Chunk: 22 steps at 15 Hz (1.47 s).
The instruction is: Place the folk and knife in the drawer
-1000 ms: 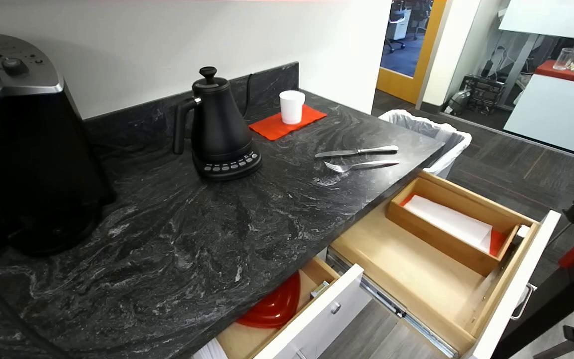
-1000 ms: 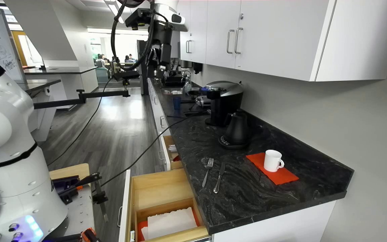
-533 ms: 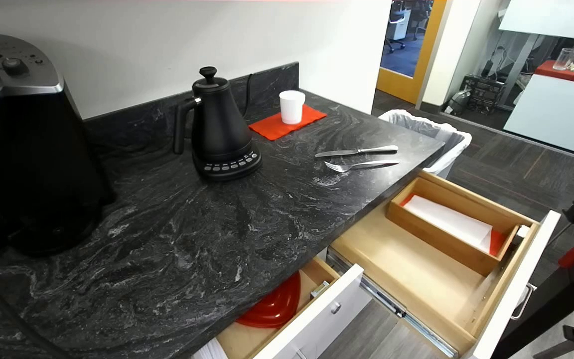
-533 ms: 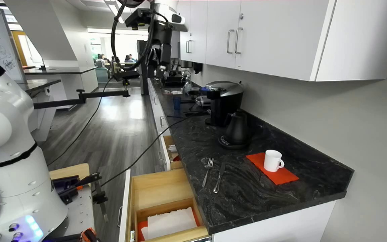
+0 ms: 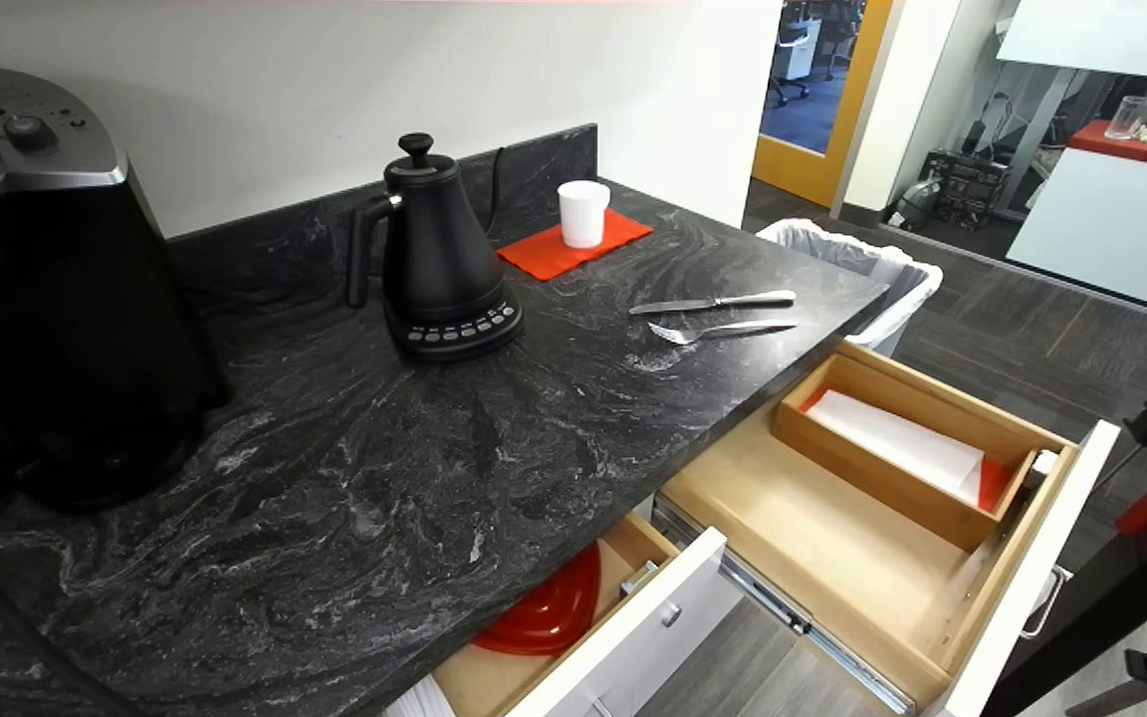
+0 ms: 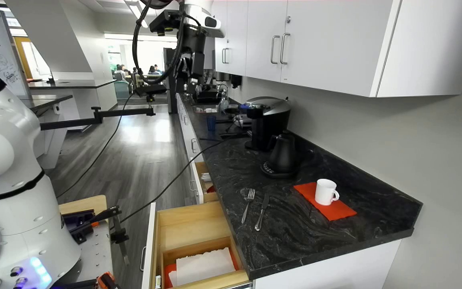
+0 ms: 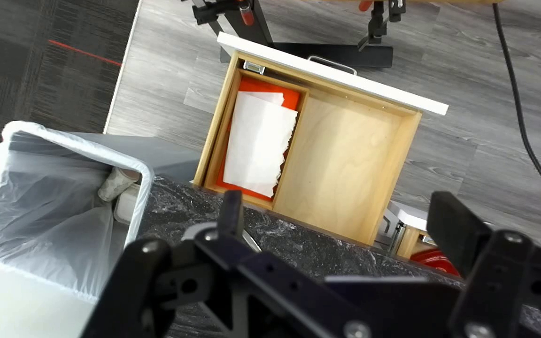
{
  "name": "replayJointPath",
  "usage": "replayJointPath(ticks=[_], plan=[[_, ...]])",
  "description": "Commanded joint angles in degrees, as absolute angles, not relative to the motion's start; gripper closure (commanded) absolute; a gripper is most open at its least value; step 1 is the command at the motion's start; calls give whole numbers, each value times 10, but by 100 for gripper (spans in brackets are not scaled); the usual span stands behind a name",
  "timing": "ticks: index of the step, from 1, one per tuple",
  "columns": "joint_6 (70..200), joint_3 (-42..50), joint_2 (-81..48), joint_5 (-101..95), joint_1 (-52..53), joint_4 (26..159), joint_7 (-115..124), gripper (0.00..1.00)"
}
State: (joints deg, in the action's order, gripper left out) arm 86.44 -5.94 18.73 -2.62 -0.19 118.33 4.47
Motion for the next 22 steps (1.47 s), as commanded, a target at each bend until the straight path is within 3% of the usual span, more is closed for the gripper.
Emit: replayJointPath(ticks=[1,8,17,22], plan=[[863,-51,187,-28,8,1182,47,0],[883,-52,114,-55,6,1144,31,0],[956,-38,-140,-121,10,968,-46,0],[955,-41,-214,-106,10,897,-92,0]])
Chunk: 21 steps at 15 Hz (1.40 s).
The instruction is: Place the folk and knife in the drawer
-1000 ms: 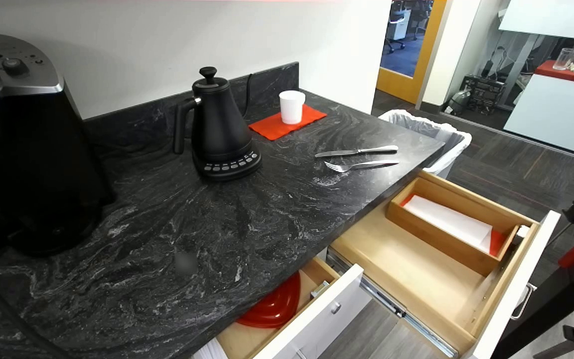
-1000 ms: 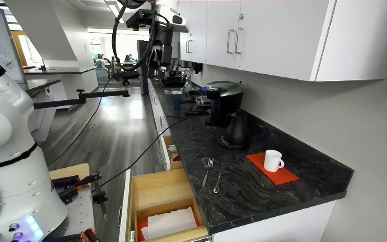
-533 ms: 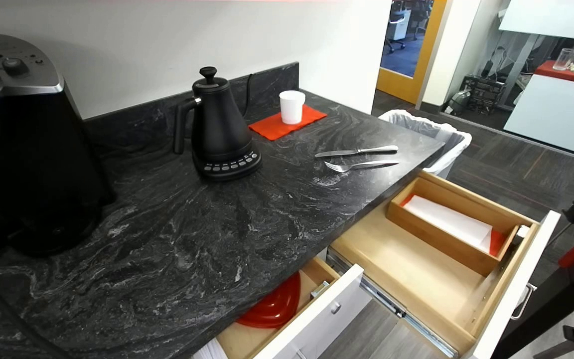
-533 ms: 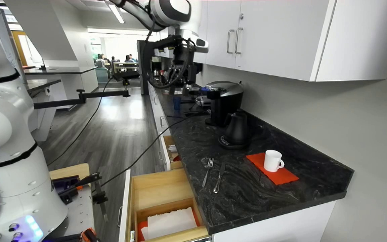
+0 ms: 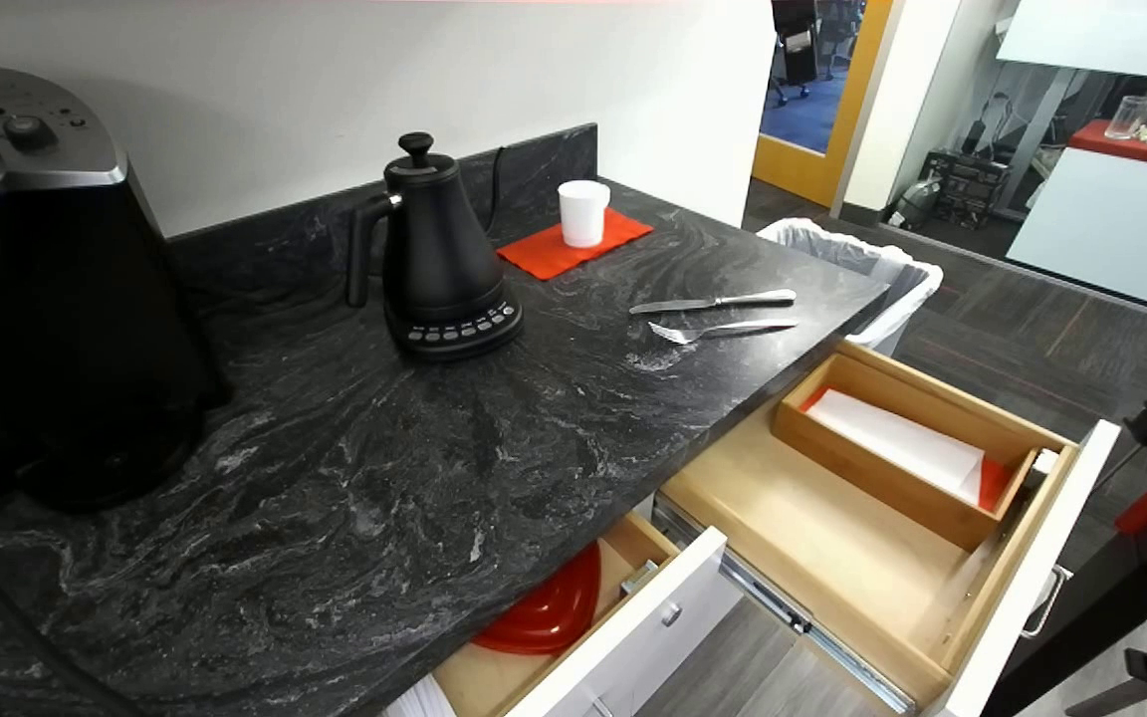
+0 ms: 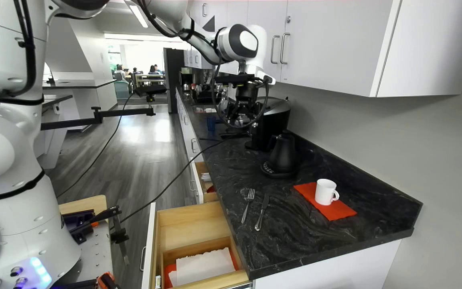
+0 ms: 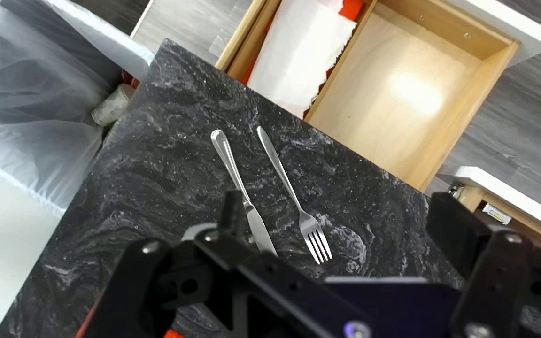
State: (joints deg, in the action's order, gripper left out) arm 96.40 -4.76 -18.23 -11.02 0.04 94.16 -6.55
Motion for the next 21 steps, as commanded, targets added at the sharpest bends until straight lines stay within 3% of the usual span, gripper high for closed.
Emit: replayJointPath(ticks=[1,21], plan=[[961,-42,-216,-102,6,899,-109,0],[1210,-31,-151,-101,-5,1206,-154,0]])
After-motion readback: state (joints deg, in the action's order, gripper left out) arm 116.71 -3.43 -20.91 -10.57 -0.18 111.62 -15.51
